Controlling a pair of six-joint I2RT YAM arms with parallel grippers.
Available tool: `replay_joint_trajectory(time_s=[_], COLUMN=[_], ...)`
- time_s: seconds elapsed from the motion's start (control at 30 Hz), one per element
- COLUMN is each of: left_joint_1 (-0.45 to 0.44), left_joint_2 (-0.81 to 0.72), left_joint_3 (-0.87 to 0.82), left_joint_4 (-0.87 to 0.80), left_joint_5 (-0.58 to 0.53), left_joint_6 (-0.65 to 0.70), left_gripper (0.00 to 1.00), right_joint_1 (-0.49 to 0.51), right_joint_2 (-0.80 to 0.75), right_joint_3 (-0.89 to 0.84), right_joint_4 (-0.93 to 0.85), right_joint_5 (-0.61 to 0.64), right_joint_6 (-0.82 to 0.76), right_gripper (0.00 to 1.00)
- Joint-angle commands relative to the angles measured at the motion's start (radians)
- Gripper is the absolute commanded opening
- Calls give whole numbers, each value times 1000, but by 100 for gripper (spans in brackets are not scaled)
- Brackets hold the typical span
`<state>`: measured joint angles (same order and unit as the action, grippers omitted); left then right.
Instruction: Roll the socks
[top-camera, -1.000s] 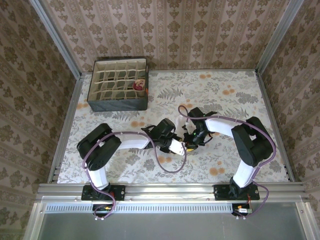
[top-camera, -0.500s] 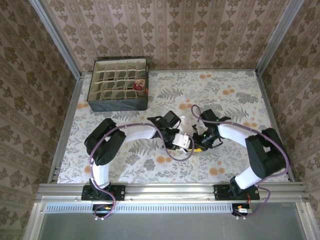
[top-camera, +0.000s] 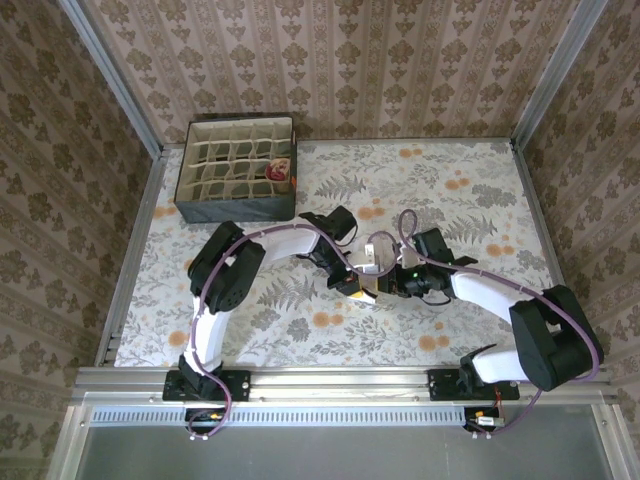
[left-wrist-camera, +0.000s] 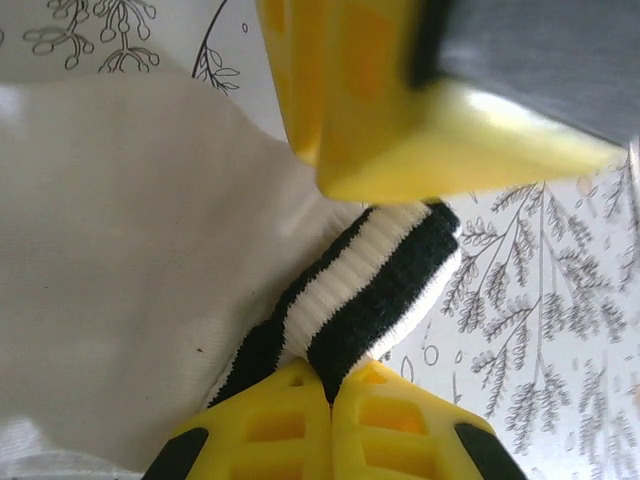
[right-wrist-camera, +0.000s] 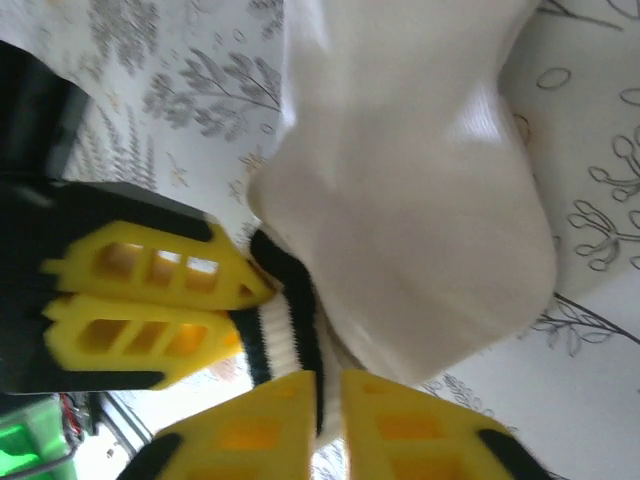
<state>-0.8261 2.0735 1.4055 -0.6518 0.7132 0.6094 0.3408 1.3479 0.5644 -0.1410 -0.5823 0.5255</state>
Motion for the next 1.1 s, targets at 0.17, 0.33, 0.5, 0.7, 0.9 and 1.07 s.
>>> replay_joint_trajectory(time_s=[0.17,0.33,0.5,0.7,0.9,1.07], left_joint_1=[9,17,42,70,80,80], left_joint_2=[68,80,83,88,94,52], left_joint_3=[35,49,37,21,28,-27], left_joint_4=[-108,-112,-83,-33,-31,37], left_joint_5=[92,107,129,178,180,161], left_joint_6=[-120,-134,-192,-266,-308,-297], left_gripper=[5,5,5,5,5,9], right_joint_1=[7,34,60,112,193,198], right_joint_2=[-29,26,78,79,108,171], right_joint_3=[-69,-47,-13,3,46,97], right_joint_4=[190,192,119,21,-73,-175], right_joint_5=[-78,-94,-73,-11,103,245], right_joint_6=[20,-6,-50,-126,-184,-120], right_gripper=[41,44,38,31,31,3])
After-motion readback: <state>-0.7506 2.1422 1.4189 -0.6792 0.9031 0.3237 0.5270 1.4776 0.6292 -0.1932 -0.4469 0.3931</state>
